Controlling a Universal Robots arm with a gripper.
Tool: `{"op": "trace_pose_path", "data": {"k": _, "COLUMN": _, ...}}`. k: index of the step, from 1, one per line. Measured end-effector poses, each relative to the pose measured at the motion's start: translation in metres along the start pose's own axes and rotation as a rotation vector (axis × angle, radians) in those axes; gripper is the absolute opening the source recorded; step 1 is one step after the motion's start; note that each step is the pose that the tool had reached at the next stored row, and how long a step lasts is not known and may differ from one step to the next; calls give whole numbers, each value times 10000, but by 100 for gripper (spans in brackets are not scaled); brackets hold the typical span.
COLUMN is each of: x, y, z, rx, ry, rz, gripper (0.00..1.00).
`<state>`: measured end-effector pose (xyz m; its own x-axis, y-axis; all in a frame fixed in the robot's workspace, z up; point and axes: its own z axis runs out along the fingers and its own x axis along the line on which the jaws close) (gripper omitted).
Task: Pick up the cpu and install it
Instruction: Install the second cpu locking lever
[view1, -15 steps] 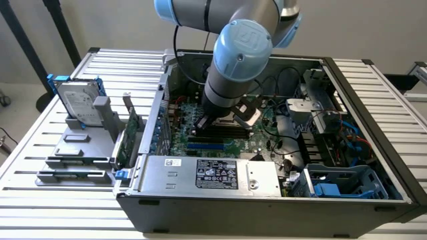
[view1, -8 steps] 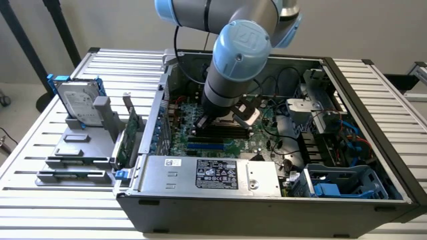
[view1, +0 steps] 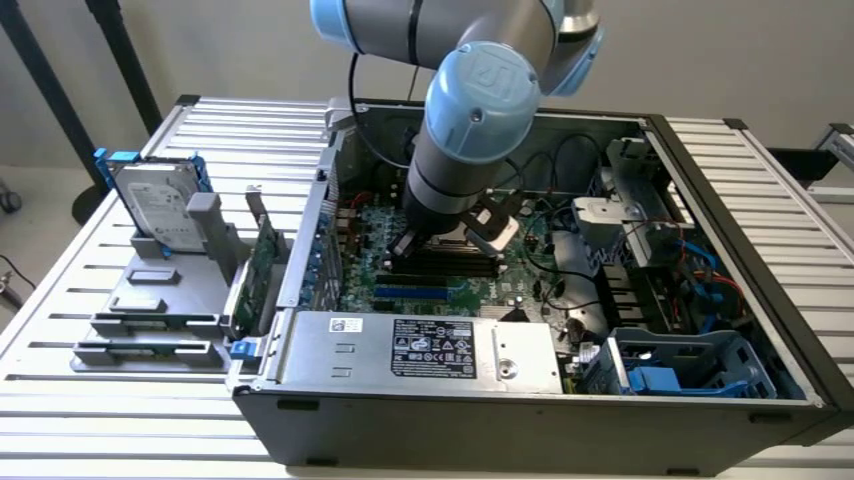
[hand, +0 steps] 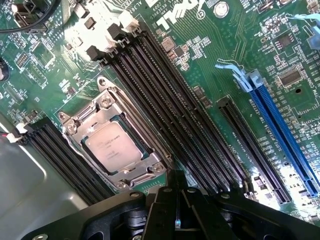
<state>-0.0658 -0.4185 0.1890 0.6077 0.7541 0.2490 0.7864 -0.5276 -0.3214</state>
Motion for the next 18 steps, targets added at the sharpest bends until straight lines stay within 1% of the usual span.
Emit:
{"op": "trace_pose_path", "data": {"k": 3, "x": -1, "y": -1, "z": 4, "rx": -19, "ry": -25, "rz": 4, "gripper": 11}}
{"op": "trace_pose_path", "data": {"k": 9, "x": -1, "y": -2, "z": 6, "rx": -56, "ry": -98, "rz": 19, "gripper": 11}}
{"op": "trace_pose_path", "data": {"k": 12, "x": 2, "y": -6, "z": -2, "rx": -43, "ry": -118, "rz": 32, "gripper": 11}}
{"op": "trace_pose_path", "data": {"k": 14, "x": 9, "y": -13, "z": -20, "rx": -28, "ry": -116, "rz": 34, "gripper": 11}}
{"op": "trace_pose_path", "data": {"k": 18, "x": 12, "y": -33, "z": -59, "rx": -15, "ry": -133, "rz": 43, "gripper": 11}}
